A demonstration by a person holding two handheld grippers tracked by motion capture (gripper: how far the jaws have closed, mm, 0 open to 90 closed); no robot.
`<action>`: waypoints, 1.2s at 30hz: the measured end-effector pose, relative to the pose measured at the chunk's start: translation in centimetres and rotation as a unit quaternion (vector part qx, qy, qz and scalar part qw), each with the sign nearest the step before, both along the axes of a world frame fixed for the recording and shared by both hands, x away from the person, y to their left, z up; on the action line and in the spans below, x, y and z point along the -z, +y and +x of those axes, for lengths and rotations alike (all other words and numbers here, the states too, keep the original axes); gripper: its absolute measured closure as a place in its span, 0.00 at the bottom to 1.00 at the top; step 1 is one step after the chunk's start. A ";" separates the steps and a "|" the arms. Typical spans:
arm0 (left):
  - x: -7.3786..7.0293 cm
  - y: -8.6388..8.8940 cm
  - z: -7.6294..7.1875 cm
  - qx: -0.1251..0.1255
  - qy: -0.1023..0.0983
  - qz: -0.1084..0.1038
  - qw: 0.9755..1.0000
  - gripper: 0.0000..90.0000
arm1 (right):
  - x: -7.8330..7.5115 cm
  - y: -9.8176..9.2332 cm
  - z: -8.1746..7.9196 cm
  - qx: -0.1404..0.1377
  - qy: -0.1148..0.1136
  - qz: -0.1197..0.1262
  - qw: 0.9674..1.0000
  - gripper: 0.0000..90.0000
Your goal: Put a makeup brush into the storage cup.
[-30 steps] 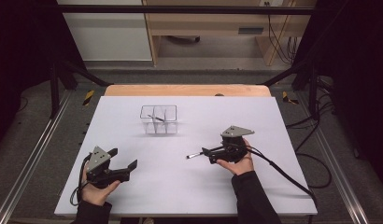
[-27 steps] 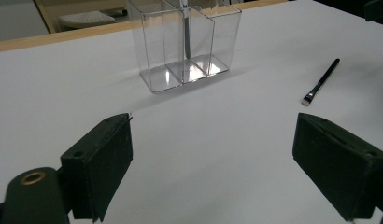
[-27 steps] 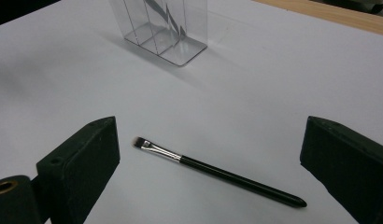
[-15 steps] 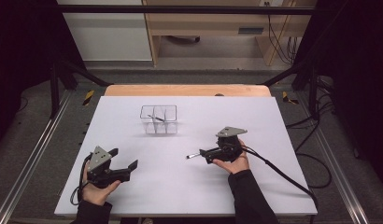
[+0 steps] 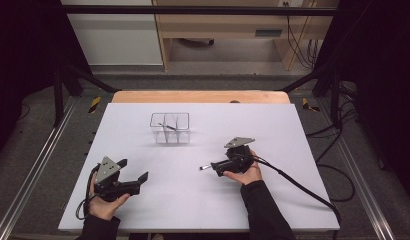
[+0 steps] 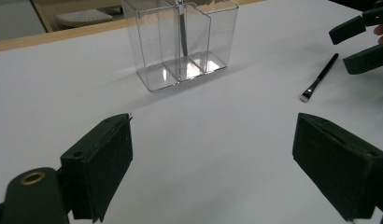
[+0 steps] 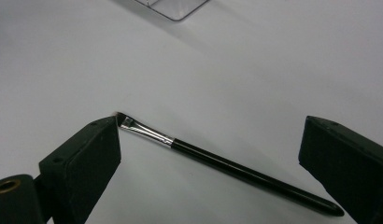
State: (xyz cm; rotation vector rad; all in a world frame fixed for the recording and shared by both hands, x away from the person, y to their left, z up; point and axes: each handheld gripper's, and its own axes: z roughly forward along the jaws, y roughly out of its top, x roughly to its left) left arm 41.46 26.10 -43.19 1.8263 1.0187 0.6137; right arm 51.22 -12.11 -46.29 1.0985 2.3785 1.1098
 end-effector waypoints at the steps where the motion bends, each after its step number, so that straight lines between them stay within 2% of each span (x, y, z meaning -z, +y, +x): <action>1: 0.0 0.0 0.0 0.000 0.000 0.000 1.000 0.13 | 0.0 0.0 0.0 0.000 0.000 0.000 1.000 0.07; 7: 0.0 0.0 0.0 0.001 0.003 0.000 1.000 0.13 | 0.7 0.2 0.4 -0.002 0.010 -0.006 1.000 0.08; 11: 0.1 -0.2 0.0 0.004 0.002 0.003 1.000 0.13 | 1.3 0.6 0.5 -0.009 0.015 -0.021 1.000 0.10; 18: 0.1 -0.2 0.0 0.004 0.002 0.002 1.000 0.13 | 1.6 1.3 0.7 -0.018 0.011 -0.028 0.999 0.15; 26: 0.1 -0.2 0.0 0.005 0.002 0.001 1.000 0.13 | 2.0 1.9 0.6 -0.030 0.006 -0.044 0.999 0.25; 36: 0.1 -0.2 0.0 0.006 0.002 0.002 1.000 0.14 | 1.7 1.8 0.5 -0.033 0.008 -0.048 0.998 0.46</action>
